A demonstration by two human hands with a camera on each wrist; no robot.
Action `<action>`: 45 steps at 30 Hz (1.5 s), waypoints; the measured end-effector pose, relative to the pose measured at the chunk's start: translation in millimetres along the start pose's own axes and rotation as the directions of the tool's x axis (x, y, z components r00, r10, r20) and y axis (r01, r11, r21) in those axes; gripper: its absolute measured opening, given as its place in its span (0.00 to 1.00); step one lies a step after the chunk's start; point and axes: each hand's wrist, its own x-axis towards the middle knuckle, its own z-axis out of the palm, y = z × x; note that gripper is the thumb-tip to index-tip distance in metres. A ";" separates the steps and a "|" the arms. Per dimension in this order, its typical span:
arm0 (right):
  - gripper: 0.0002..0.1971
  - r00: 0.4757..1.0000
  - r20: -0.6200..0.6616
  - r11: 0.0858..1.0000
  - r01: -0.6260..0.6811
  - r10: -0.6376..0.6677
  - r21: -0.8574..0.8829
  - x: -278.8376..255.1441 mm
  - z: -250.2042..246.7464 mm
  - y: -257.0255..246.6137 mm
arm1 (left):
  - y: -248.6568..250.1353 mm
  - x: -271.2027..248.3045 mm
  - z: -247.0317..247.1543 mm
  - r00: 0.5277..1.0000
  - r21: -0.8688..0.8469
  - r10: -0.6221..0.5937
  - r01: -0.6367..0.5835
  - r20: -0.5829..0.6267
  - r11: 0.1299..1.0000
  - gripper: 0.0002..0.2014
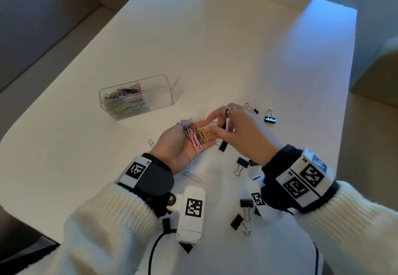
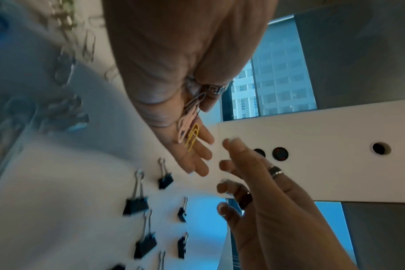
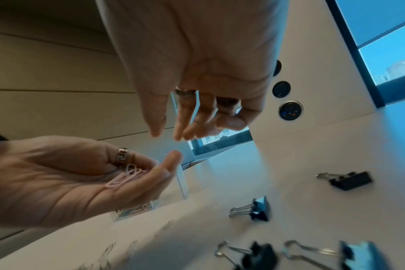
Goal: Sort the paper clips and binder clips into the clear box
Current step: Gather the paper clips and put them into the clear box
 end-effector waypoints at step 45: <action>0.07 0.990 -0.114 0.972 0.053 -0.080 -0.229 88.6 66.4 -72.1 | 158.5 -35.1 -111.1 0.718 0.961 0.639 -0.209 0.275 -0.179 0.22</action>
